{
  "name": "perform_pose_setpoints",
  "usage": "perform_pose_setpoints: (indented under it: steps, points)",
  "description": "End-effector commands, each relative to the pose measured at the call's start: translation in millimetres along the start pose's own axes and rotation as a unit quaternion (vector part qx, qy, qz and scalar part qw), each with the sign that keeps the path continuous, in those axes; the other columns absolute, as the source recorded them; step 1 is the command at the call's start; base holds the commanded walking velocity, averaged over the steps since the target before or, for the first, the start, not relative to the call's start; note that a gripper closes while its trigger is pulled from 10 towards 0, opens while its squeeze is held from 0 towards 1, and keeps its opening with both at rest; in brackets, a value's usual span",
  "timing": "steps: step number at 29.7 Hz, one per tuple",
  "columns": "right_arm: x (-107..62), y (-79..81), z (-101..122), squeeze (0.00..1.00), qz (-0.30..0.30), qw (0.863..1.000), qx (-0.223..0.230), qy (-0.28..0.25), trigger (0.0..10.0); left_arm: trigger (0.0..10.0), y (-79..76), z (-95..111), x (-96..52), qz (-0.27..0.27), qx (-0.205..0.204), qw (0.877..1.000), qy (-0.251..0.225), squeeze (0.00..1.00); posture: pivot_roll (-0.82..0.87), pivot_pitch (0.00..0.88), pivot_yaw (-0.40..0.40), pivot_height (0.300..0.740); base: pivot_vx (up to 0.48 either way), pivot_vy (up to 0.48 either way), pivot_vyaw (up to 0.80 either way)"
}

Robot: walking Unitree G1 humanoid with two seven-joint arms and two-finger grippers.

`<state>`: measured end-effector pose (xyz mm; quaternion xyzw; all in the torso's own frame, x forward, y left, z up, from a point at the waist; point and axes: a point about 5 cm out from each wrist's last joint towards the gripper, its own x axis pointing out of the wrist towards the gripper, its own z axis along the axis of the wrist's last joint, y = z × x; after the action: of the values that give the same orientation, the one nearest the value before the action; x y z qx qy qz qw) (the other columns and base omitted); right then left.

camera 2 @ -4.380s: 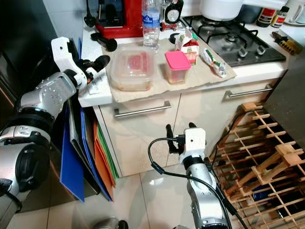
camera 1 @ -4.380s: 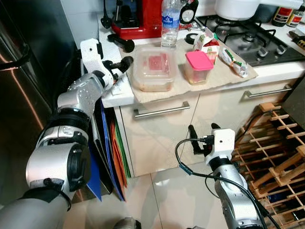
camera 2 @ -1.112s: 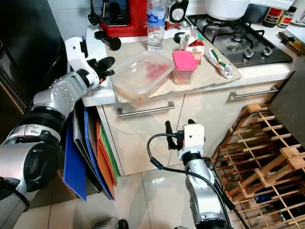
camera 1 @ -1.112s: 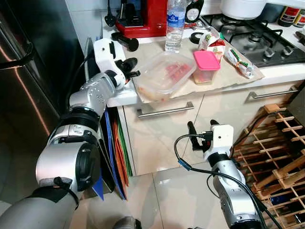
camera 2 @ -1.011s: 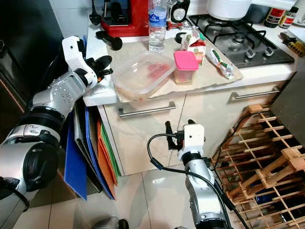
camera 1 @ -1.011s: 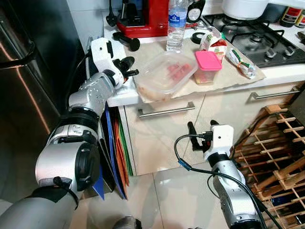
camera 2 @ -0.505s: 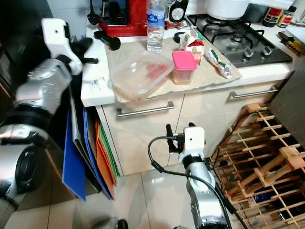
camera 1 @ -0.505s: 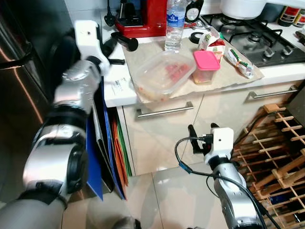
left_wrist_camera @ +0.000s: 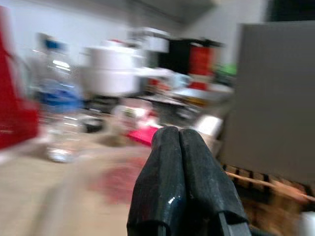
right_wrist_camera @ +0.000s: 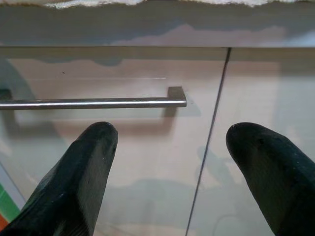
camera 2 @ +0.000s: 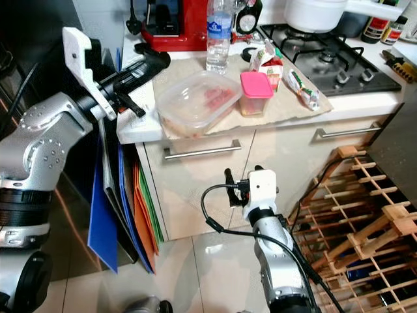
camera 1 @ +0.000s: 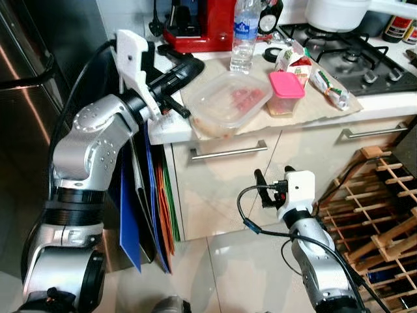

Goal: Restocking fridge

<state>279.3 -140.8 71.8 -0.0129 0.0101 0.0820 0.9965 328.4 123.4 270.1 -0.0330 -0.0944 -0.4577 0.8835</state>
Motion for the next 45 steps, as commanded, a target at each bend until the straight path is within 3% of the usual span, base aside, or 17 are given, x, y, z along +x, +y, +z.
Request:
perform_pose_setpoints:
  steps: [1,6,11,17,22,34,36,45]
  points:
    - [0.3,2.6,-2,0.00,0.006,1.000,0.001,0.002,10.0,10.0,-9.0,-5,1.9,-0.031,-0.010,0.999,0.017,0.00,0.13,0.026,0.015,0.740,0.000,0.000,0.00]
    - [0.0,4.0,-3,0.00,0.007,1.000,0.002,0.003,10.0,10.0,-20.2,-15,6.0,-0.069,-0.047,0.995,0.047,0.00,0.12,0.033,0.017,0.740,0.000,0.000,0.00]
    - [-0.3,6.2,-4,0.00,0.009,1.000,0.003,0.004,10.0,10.0,-45.7,-28,22.6,-0.142,-0.021,0.984,0.102,0.00,0.11,0.042,0.021,0.740,0.000,0.000,0.00]
    - [-0.2,8.1,-5,0.00,0.009,1.000,0.006,0.005,10.0,10.0,-52.4,-43,36.3,-0.140,-0.030,0.981,0.134,0.00,0.12,0.047,0.022,0.740,0.000,0.000,0.00]
    - [0.4,10.7,-5,0.00,0.011,1.000,0.009,0.004,10.0,10.0,-42.4,-72,45.7,-0.081,-0.031,0.981,0.176,0.00,0.11,0.049,0.029,0.740,0.000,0.000,0.00]
    - [-0.3,10.8,-5,0.00,0.010,1.000,0.009,0.004,10.0,10.0,-43.0,-79,47.9,-0.061,-0.024,0.981,0.181,0.00,0.11,0.053,0.029,0.740,0.000,0.000,0.00]
    - [-1.0,7.1,-5,0.00,0.006,1.000,0.007,0.004,10.0,10.0,-27.6,-87,51.6,0.004,-0.002,0.982,0.187,0.00,0.10,0.051,0.027,0.740,0.000,0.000,0.00]
    - [-1.3,7.6,-6,0.00,0.006,1.000,0.007,0.006,10.0,10.0,-6.3,-90,48.2,0.058,0.027,0.979,0.195,0.00,0.10,0.050,0.025,0.740,0.000,0.000,0.00]
